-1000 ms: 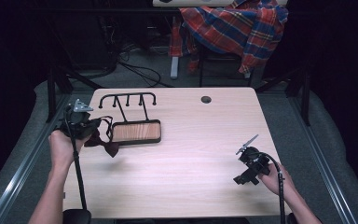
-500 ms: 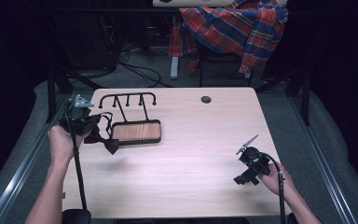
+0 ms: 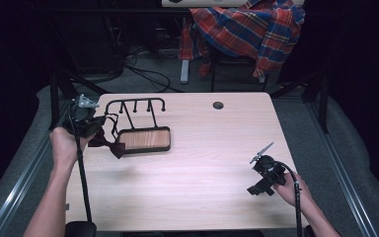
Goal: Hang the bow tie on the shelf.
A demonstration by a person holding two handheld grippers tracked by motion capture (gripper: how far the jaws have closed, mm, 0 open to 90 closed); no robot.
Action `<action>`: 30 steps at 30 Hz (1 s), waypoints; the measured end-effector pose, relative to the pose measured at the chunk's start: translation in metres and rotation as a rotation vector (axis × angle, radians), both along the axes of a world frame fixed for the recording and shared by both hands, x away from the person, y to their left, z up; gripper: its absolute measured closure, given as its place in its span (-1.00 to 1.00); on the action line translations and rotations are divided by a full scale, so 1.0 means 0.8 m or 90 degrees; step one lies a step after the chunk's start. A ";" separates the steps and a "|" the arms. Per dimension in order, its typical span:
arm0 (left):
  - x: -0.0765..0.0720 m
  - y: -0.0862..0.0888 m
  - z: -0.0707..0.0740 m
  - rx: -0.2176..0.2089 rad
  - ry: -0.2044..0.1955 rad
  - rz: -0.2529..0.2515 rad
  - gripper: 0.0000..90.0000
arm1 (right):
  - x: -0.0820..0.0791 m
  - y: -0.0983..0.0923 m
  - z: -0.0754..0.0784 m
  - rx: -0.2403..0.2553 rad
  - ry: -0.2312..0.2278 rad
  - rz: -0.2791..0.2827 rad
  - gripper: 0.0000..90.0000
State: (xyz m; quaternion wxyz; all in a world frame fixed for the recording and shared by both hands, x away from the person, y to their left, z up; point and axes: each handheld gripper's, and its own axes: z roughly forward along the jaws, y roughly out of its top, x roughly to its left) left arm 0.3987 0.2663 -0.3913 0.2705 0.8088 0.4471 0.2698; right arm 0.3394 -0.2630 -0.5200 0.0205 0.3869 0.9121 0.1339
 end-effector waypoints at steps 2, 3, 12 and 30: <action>0.002 0.000 0.001 0.000 0.000 0.002 0.97 | 0.000 0.000 0.000 -0.001 0.000 0.000 -0.65; 0.003 0.000 0.001 0.000 0.000 0.002 0.97 | 0.000 0.000 0.000 -0.001 0.000 -0.001 -0.65; 0.015 0.000 0.008 0.002 -0.006 0.006 0.97 | 0.000 0.000 0.000 0.000 0.001 -0.001 -0.65; 0.059 0.010 0.005 -0.007 0.000 0.042 0.97 | 0.000 0.000 -0.002 0.002 0.003 -0.003 -0.65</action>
